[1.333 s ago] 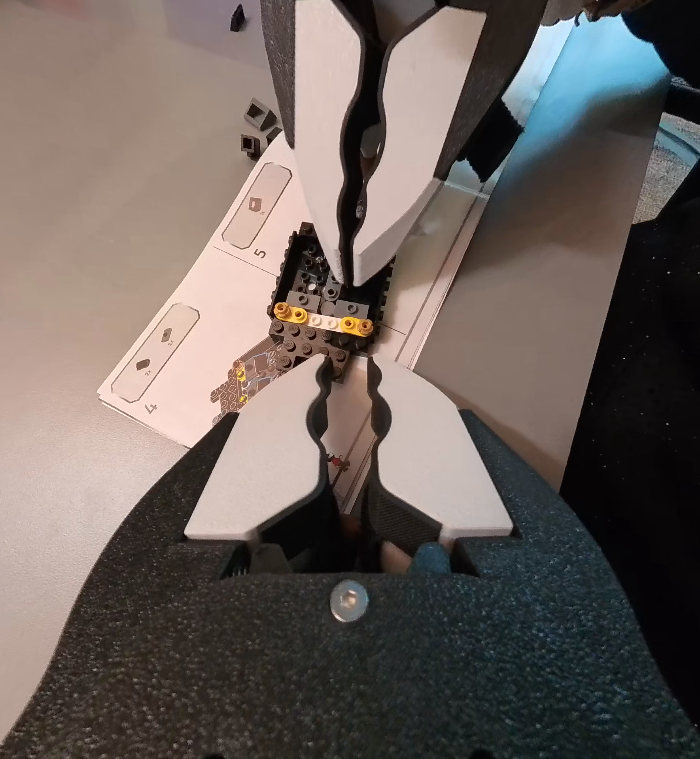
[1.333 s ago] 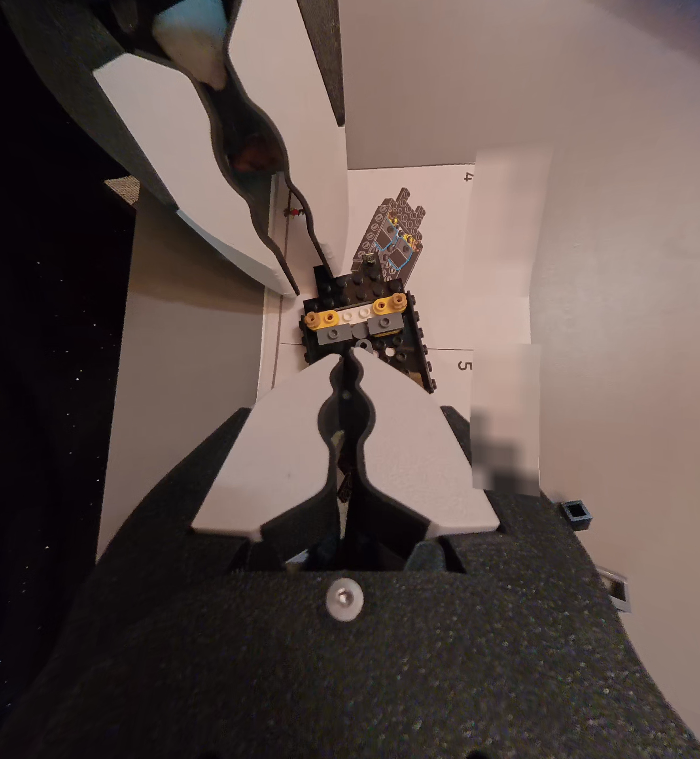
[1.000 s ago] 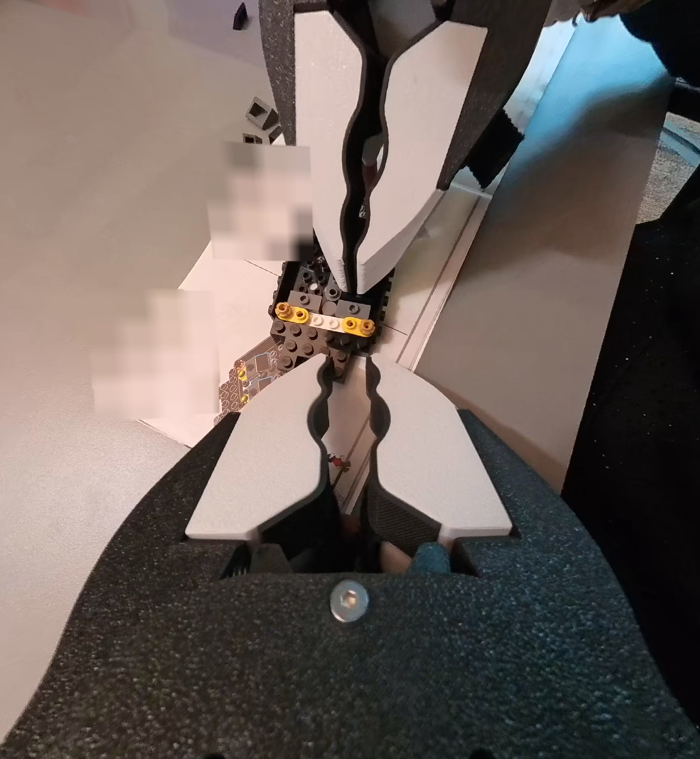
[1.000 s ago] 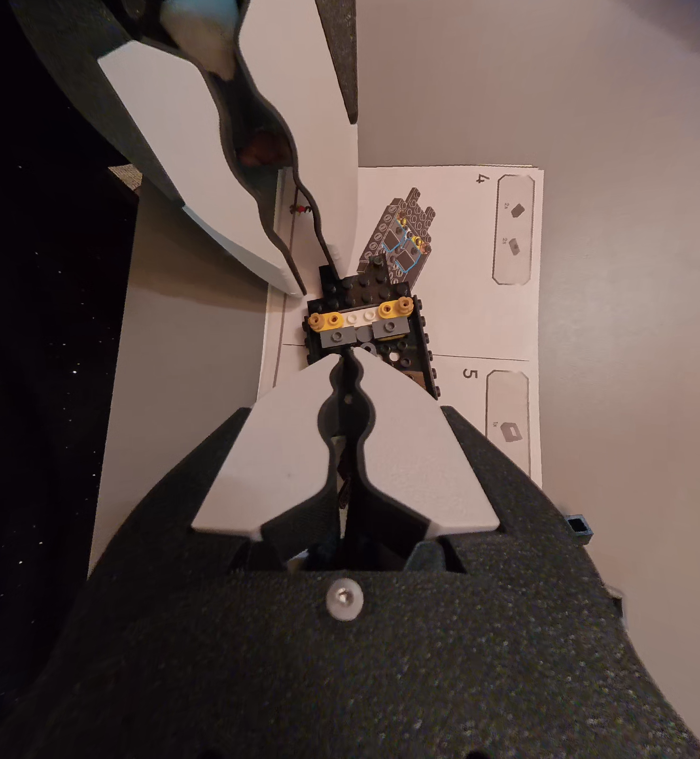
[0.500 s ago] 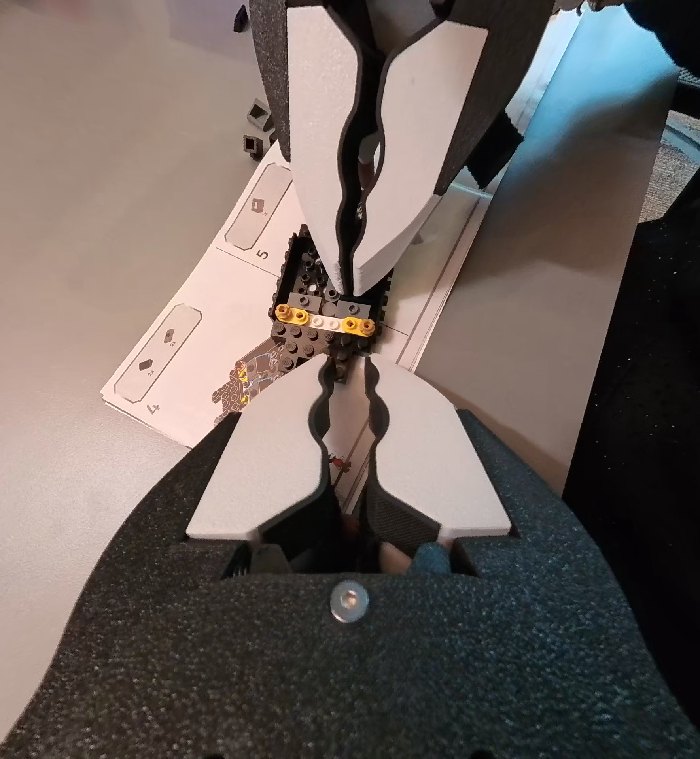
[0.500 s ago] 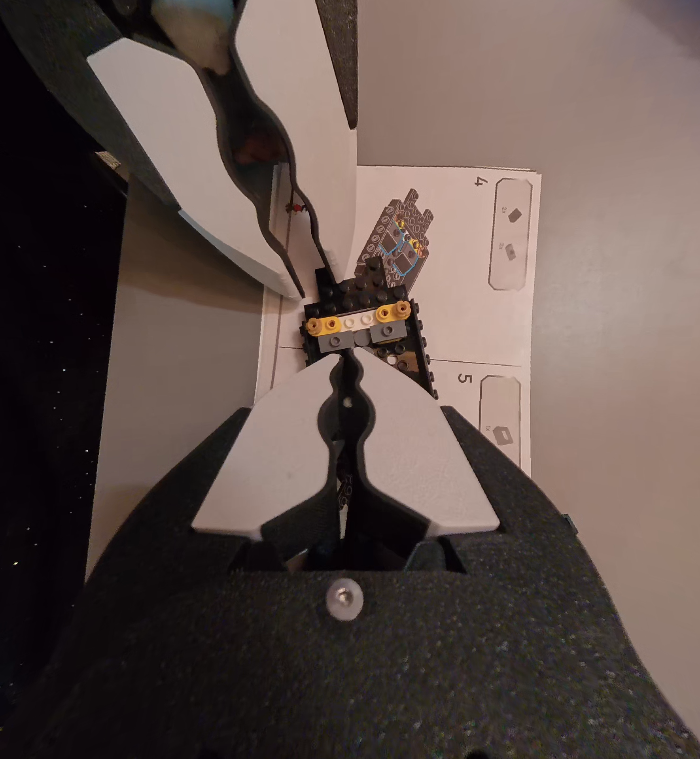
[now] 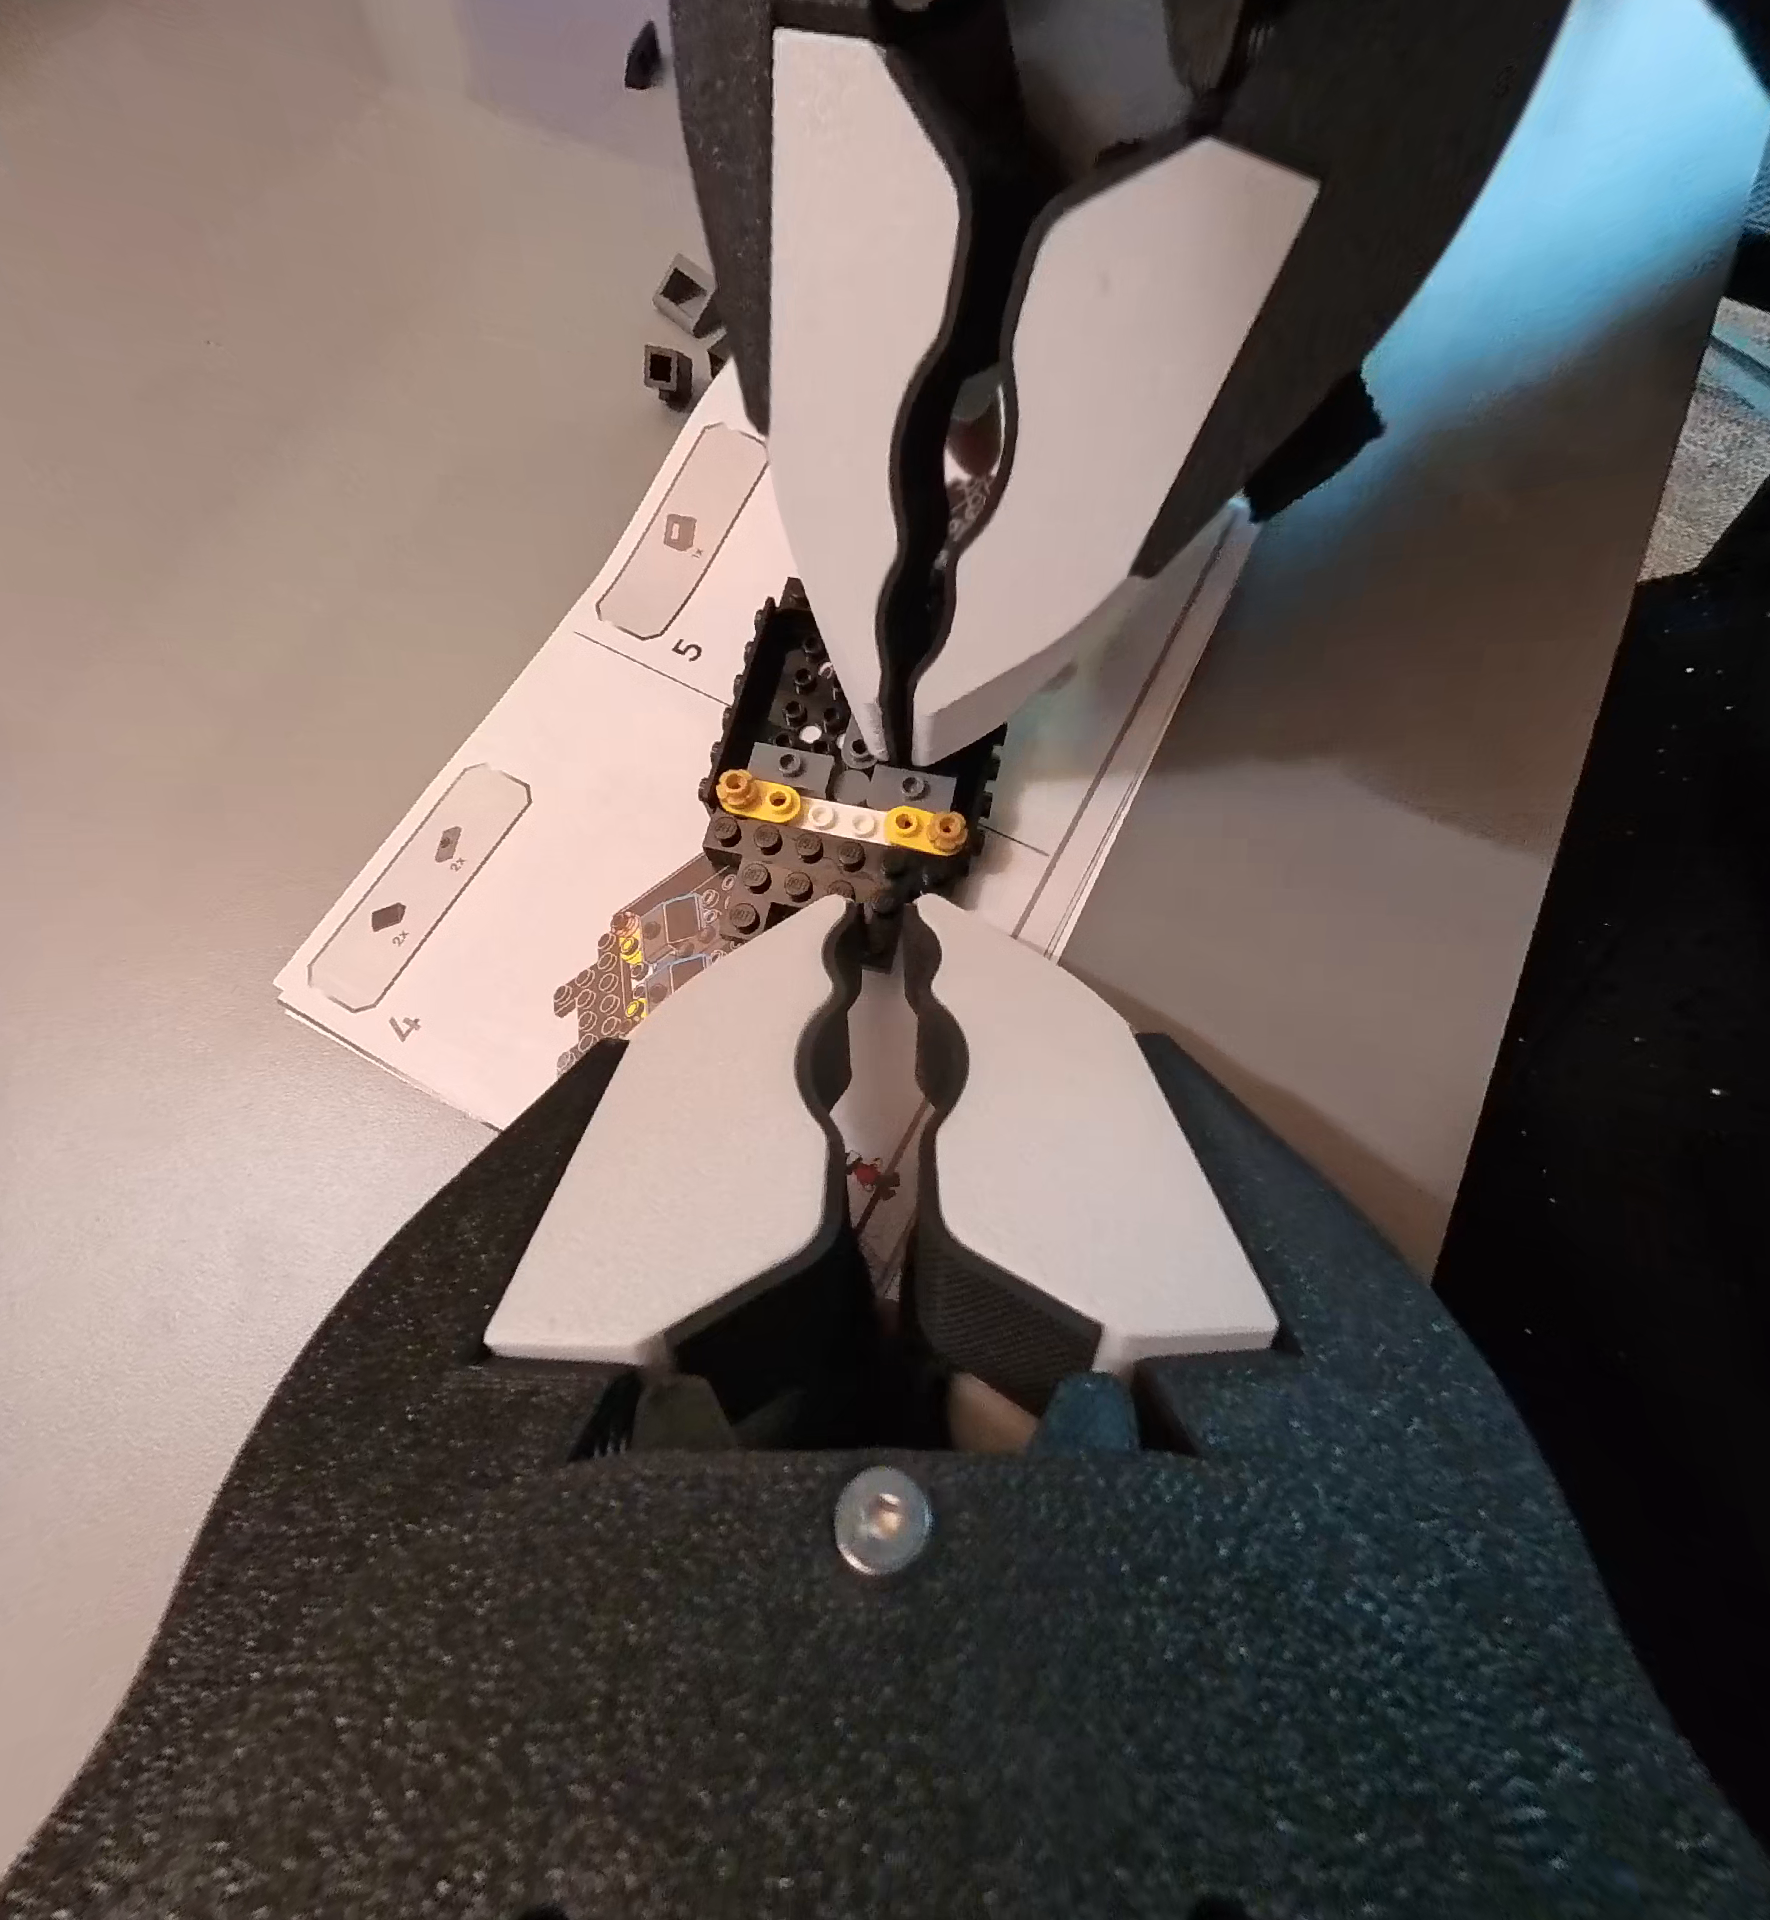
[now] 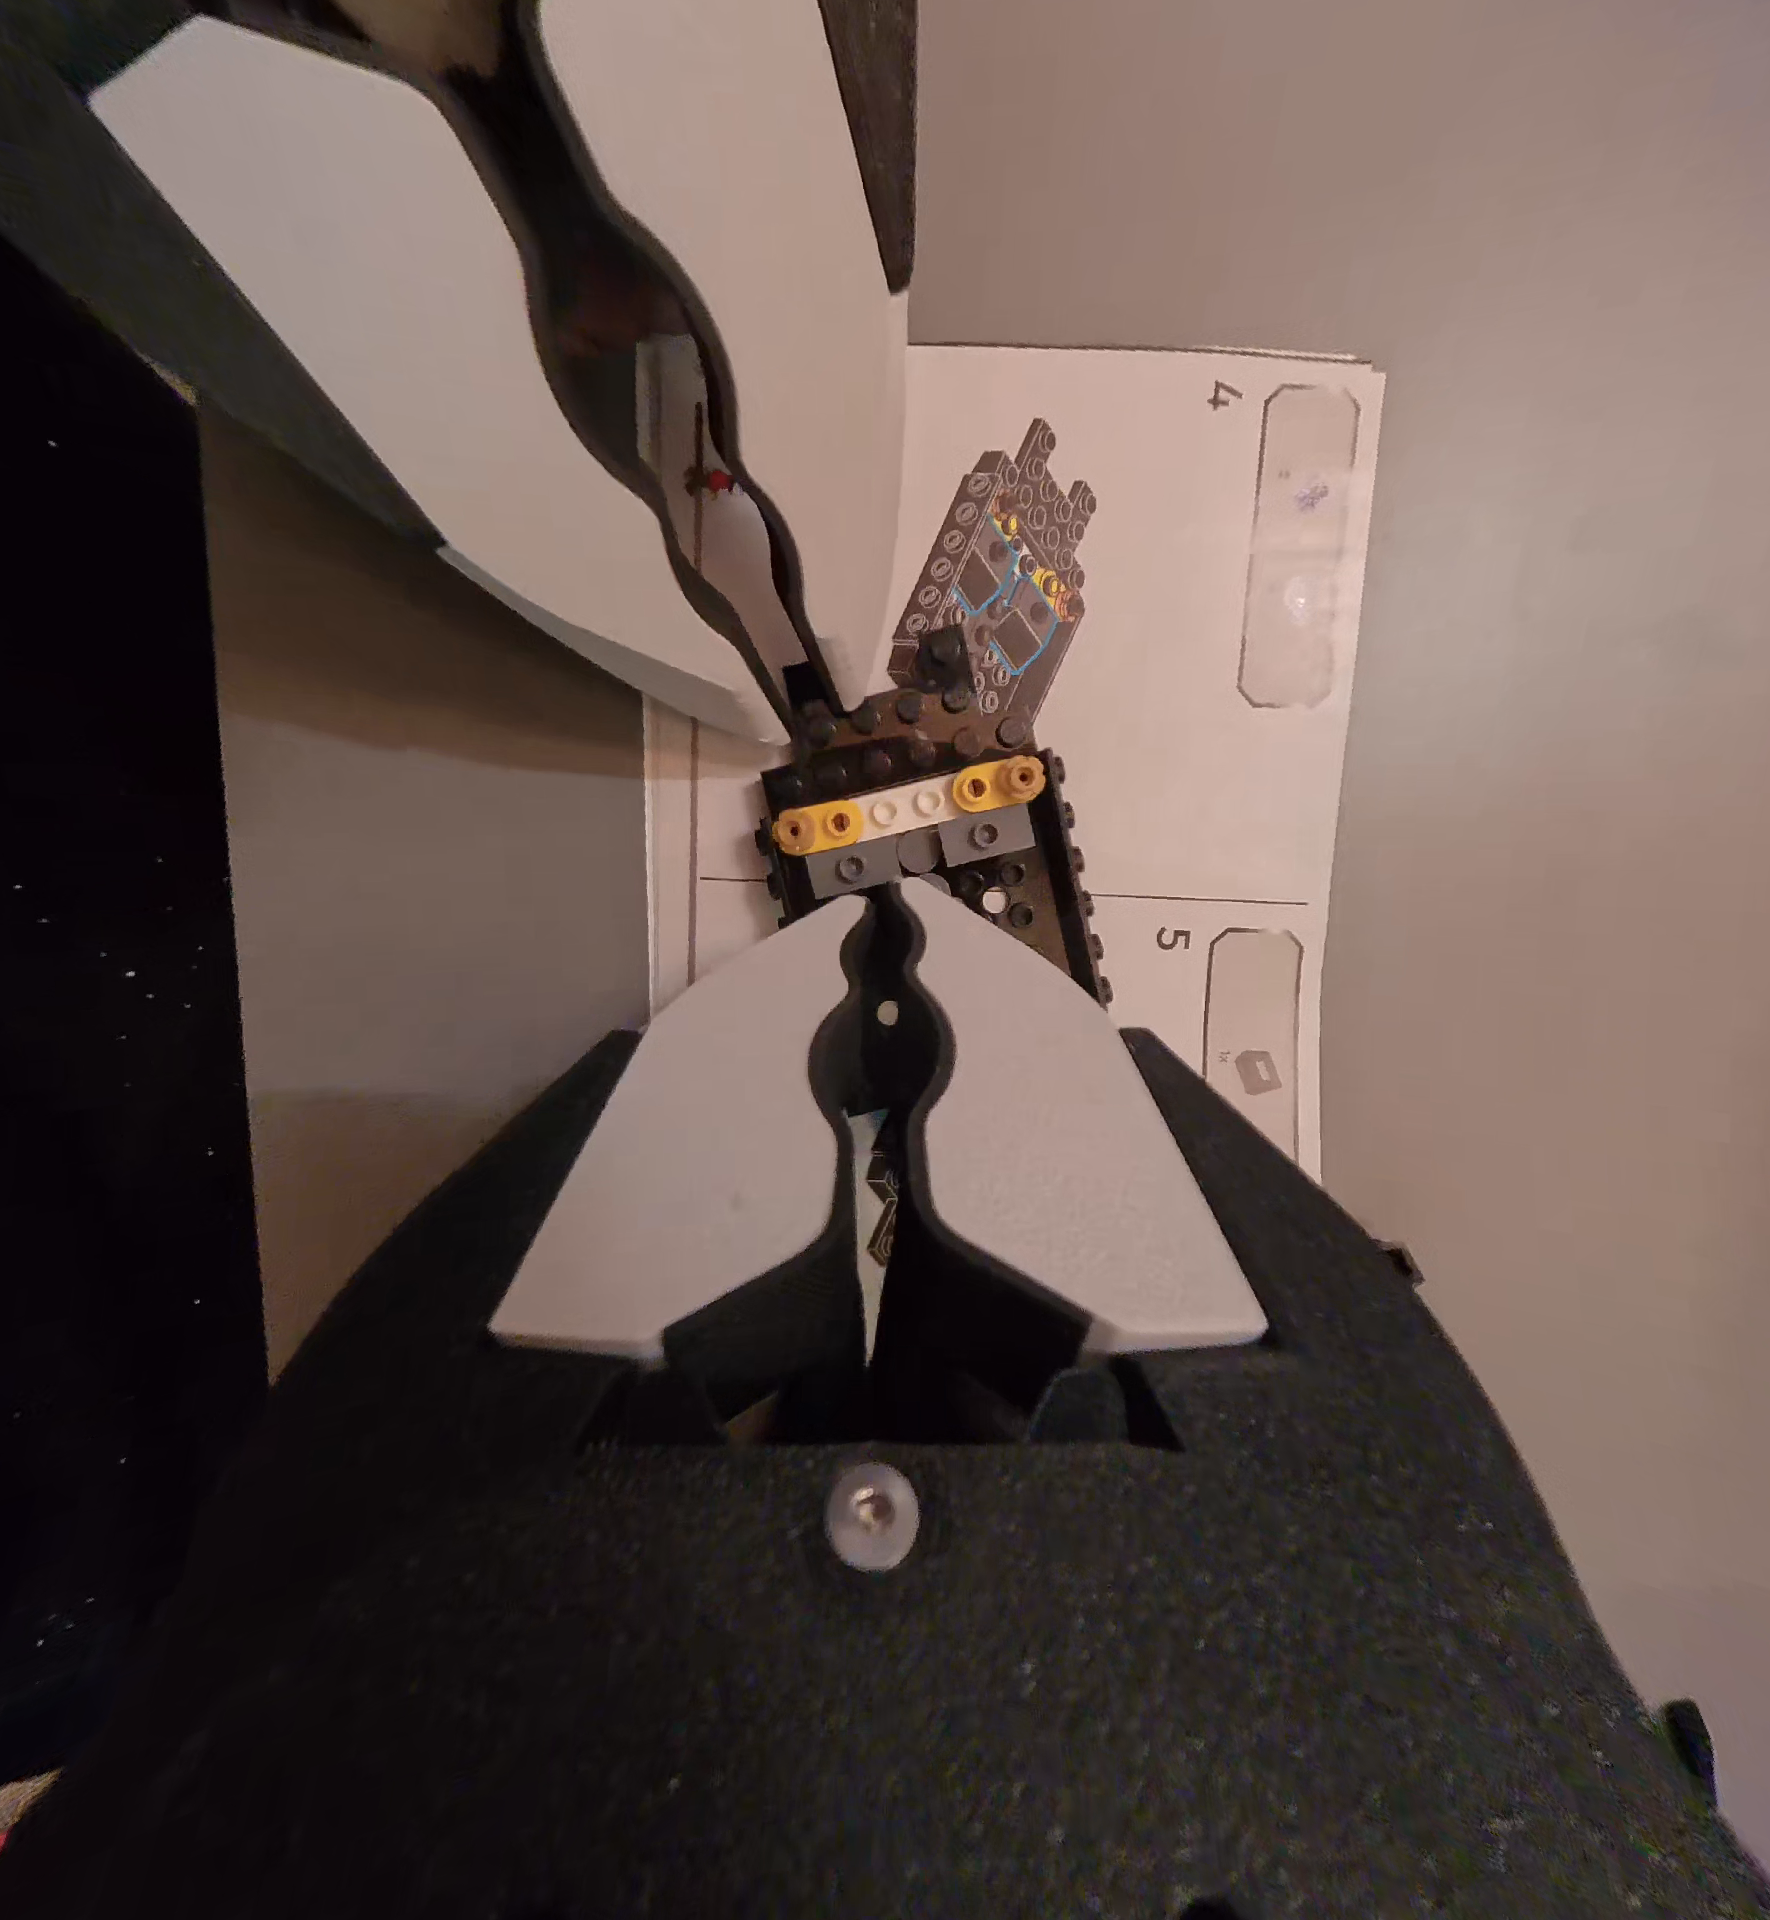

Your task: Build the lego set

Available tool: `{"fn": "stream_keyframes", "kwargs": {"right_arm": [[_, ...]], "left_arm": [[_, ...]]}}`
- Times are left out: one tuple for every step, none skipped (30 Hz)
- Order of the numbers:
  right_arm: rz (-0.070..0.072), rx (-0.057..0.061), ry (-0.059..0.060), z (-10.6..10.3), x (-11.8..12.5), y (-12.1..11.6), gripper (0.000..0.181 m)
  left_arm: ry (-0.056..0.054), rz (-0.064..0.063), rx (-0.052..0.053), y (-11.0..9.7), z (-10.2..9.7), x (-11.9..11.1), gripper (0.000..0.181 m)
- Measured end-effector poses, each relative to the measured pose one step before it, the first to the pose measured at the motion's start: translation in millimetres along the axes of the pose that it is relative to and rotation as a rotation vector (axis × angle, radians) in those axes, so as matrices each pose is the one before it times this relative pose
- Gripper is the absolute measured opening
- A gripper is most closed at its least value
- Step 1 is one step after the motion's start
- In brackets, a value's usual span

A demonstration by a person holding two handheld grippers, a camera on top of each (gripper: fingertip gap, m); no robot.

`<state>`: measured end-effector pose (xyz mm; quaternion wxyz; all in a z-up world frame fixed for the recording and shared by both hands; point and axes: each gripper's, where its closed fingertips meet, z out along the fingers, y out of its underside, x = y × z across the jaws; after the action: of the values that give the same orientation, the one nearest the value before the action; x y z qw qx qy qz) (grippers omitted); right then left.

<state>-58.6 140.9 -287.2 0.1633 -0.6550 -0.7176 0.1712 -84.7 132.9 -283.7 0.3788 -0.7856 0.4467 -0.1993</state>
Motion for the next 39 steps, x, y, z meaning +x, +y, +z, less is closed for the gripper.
{"fn": "stream_keyframes", "kwargs": {"right_arm": [[0.0036, -0.0047, 0.0115, 0.32, 0.18, 0.17, 0.000], [0.0126, -0.0088, 0.0083, 0.12, 0.56, 1.45, 0.000], [0.0143, -0.0167, 0.0082, 0.39, 1.09, 3.04, 0.001], [0.0074, 0.0050, -0.0017, 0.09, -0.07, -0.07, 0.000], [-0.0096, 0.0037, 0.0008, 0.00, 0.06, 0.03, 0.000], [-0.0230, 0.0071, 0.0096, -0.08, 0.35, -0.38, 0.000], [-0.0042, 0.0074, 0.0121, -0.07, 0.74, -0.57, 0.000], [0.0091, 0.0187, 0.0106, -0.12, 1.59, -1.31, 0.000], [0.0133, 0.0273, 0.0015, -0.34, 1.27, -1.26, 0.000], [0.0182, 0.0217, -0.0092, -1.45, 0.45, -0.39, 0.000], [0.0139, 0.0177, -0.0151, -3.33, -0.16, -0.19, 0.000], [0.0055, 0.0207, -0.0100, -4.36, 0.25, -0.73, 0.000], [-0.0037, 0.0240, -0.0151, -4.05, -1.12, -1.35, 0.000], [0.0008, 0.0192, -0.0173, -2.38, -1.76, -0.66, 0.000], [0.0048, 0.0064, -0.0119, -0.41, -0.86, 0.83, 0.000], [-0.0012, 0.0016, -0.0048, 0.90, 0.17, 1.40, 0.000], [-0.0028, 0.0006, 0.0003, 1.45, 0.69, 1.36, 0.000], [-0.0034, 0.0051, -0.0013, 1.92, 0.34, 0.25, 0.000], [-0.0021, 0.0079, -0.0098, 2.03, -1.16, -0.33, 0.000], [0.0039, 0.0004, -0.0109, 2.42, -1.34, 0.39, 0.000], [0.0024, -0.0087, -0.0043, 1.90, -0.73, 1.77, 0.000], [-0.0059, -0.0014, 0.0064, -1.25, 0.72, 1.27, 0.000], [-0.0048, 0.0260, 0.0217, -6.93, 3.82, -1.78, 0.000], [0.0128, 0.0476, 0.0358, -12.27, 8.45, -4.02, 0.000], [0.0304, 0.0494, 0.0391, -15.31, 12.16, -3.73, 0.000], [0.0363, 0.0367, 0.0468, -15.90, 15.53, -1.48, 0.006], [0.0292, 0.0095, 0.0523, -14.08, 17.59, 3.14, 0.018], [0.0200, -0.0184, 0.0521, -10.79, 17.81, 8.21, 0.027], [0.0185, -0.0262, 0.0365, -7.08, 15.22, 10.68, 0.031], [0.0263, -0.0264, 0.0162, -4.01, 11.23, 11.32, 0.031], [0.0332, -0.0317, 0.0071, -1.80, 8.42, 11.42, 0.030], [0.0321, -0.0353, 0.0232, -0.36, 9.16, 11.19, 0.024], [0.0351, -0.0334, 0.0552, 0.01, 12.50, 10.23, 0.020], [0.0484, -0.0271, 0.0835, 0.27, 15.81, 8.25, 0.016], [0.0599, -0.0220, 0.0846, 1.46, 15.36, 6.54, 0.015], [0.0543, -0.0200, 0.0652, 3.16, 11.78, 5.31, 0.015], [0.0332, -0.0190, 0.0374, 4.50, 7.12, 4.62, 0.018], [0.0224, -0.0147, 0.0173, 5.17, 3.97, 3.45, 0.022], [0.0235, -0.0034, 0.0148, 4.66, 3.96, 1.32, 0.025]], "left_arm": [[0.0002, -0.0007, 0.0001, 0.01, -0.01, -0.07, 0.007], [0.0000, -0.0008, 0.0003, 0.02, -0.05, 0.00, 0.007], [0.0000, -0.0014, 0.0007, -0.03, -0.17, -0.14, 0.007], [0.0011, -0.0013, -0.0002, 0.02, 0.00, 0.01, 0.007], [0.0001, 0.0000, 0.0000, 0.00, 0.00, 0.02, 0.007], [0.0002, -0.0002, 0.0002, -0.13, -0.01, -0.04, 0.007], [0.0010, -0.0010, 0.0000, 0.00, 0.02, -0.02, 0.007], [0.0007, -0.0009, -0.0004, 0.07, -0.05, 0.02, 0.007], [-0.0006, 0.0015, -0.0021, 0.21, 0.24, 0.02, 0.007], [0.0011, 0.0039, -0.0084, 0.92, 0.69, 0.56, 0.007], [0.0006, 0.0051, -0.0128, 1.46, 1.16, 0.55, 0.007], [-0.0040, 0.0050, -0.0004, -0.02, 0.18, -0.04, 0.007], [0.0015, 0.0017, 0.0002, -0.02, 0.00, 0.30, 0.008], [0.0024, -0.0023, 0.0002, -0.02, -0.12, 0.07, 0.008], [0.0027, -0.0026, 0.0009, -0.05, -0.14, 0.07, 0.008], [0.0000, -0.0006, 0.0016, -0.24, -0.15, -0.07, 0.008], [-0.0016, 0.0018, 0.0030, -0.35, -0.31, -0.01, 0.009], [0.0000, 0.0027, 0.0035, -0.36, -0.36, 0.30, 0.011], [0.0006, 0.0009, 0.0042, -0.50, -0.38, 0.14, 0.012], [-0.0005, -0.0029, 0.0065, -0.71, -0.62, -0.30, 0.013], [-0.0018, -0.0055, 0.0073, -0.89, -0.78, -0.84, 0.015], [-0.0028, -0.0044, 0.0114, -1.19, -1.11, -0.98, 0.016], [-0.0030, -0.0035, 0.0159, -1.62, -1.68, -1.10, 0.017], [-0.0022, -0.0049, 0.0191, -2.10, -1.92, -1.13, 0.019], [-0.0006, -0.0088, 0.0201, -2.15, -2.04, -1.41, 0.020], [0.0002, -0.0133, 0.0193, -2.10, -1.96, -1.52, 0.020], [0.0005, -0.0163, 0.0170, -1.89, -1.62, -1.71, 0.020], [0.0029, -0.0150, 0.0149, -1.66, -1.47, -1.11, 0.021], [0.0043, -0.0100, 0.0130, -1.45, -1.24, -0.48, 0.021], [0.0029, -0.0064, 0.0102, -1.16, -0.97, -0.28, 0.021], [0.0009, -0.0039, 0.0055, -0.64, -0.57, -0.29, 0.021], [-0.0010, -0.0011, 0.0001, 0.00, -0.02, -0.19, 0.021], [-0.0023, 0.0012, -0.0045, 0.61, 0.44, -0.09, 0.021], [-0.0022, 0.0029, -0.0078, 0.82, 0.78, -0.04, 0.021], [-0.0009, 0.0046, -0.0093, 1.12, 0.89, 0.32, 0.021], [0.0004, 0.0050, -0.0097, 1.10, 0.94, 0.53, 0.021], [0.0012, 0.0047, -0.0088, 1.06, 0.85, 0.55, 0.021], [0.0009, 0.0044, -0.0074, 0.81, 0.66, 0.50, 0.021], [-0.0002, 0.0041, -0.0050, 0.60, 0.48, 0.39, 0.021]]}}
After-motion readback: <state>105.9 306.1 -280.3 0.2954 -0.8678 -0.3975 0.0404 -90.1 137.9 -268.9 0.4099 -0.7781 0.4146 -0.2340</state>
